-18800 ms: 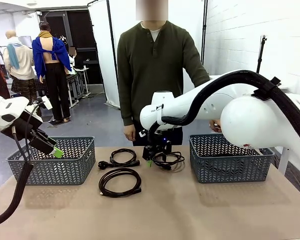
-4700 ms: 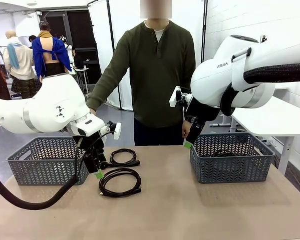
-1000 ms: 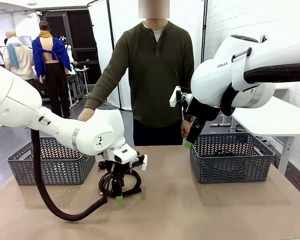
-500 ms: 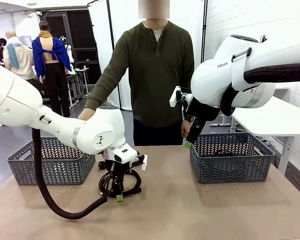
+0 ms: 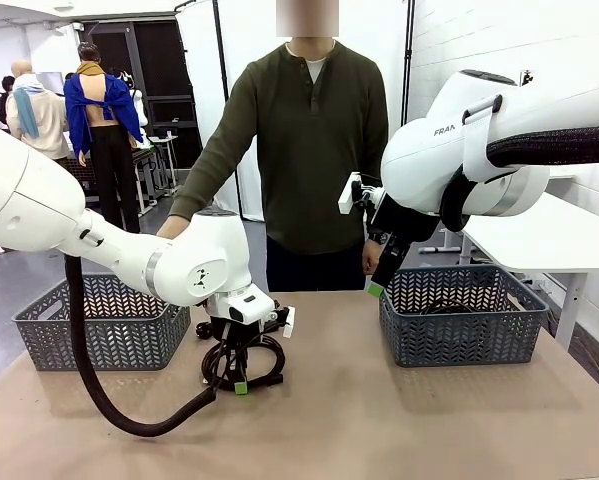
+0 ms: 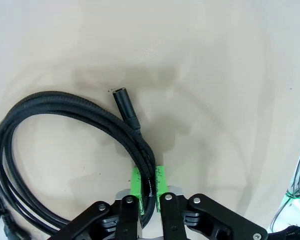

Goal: Organize the cables according to human instructions.
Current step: Pick up a bundle of cables and place it in the basket indicated by the human.

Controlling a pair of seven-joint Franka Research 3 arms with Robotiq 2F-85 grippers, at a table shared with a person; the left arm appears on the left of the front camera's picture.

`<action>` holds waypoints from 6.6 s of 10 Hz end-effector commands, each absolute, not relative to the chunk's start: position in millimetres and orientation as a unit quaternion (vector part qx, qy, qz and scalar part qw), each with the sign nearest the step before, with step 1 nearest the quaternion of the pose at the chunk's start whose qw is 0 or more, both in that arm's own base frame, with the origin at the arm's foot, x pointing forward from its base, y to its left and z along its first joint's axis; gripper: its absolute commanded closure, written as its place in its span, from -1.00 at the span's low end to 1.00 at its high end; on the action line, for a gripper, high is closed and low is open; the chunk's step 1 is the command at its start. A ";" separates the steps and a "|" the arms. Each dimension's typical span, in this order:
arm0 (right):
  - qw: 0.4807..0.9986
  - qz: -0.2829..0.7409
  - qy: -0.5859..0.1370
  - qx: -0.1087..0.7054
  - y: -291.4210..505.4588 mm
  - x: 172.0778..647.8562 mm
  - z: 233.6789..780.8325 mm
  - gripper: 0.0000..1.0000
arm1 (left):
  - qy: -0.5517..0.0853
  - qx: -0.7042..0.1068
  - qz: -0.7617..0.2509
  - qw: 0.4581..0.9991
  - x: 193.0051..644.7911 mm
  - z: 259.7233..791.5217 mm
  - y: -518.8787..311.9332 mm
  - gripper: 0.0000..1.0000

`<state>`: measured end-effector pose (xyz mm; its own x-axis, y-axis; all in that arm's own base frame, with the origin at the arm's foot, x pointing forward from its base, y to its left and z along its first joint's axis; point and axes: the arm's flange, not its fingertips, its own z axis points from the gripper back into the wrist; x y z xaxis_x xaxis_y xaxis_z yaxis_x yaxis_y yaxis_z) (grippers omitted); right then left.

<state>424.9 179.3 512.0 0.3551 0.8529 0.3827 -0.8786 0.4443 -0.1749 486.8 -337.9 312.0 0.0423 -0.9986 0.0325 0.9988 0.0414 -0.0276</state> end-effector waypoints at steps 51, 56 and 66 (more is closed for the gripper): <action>0.824 0.525 -0.213 0.030 179.0 424.7 511.1 -1.00 | -0.031 -0.001 -0.653 0.757 589.8 471.9 -54.7 -1.00; 0.824 0.525 -0.213 0.030 179.0 424.7 511.1 -1.00 | -0.031 -0.001 -0.653 0.757 589.8 471.9 -54.7 -1.00; 0.824 0.525 -0.213 0.030 179.0 424.7 511.1 -1.00 | -0.155 -0.048 -0.596 0.787 505.5 498.0 -162.7 -1.00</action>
<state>424.9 179.1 512.3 0.3551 0.8525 0.3837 -0.8787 0.4444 -0.1742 519.7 -162.5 503.9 0.2274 -0.9465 0.2290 0.9621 0.2547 0.0972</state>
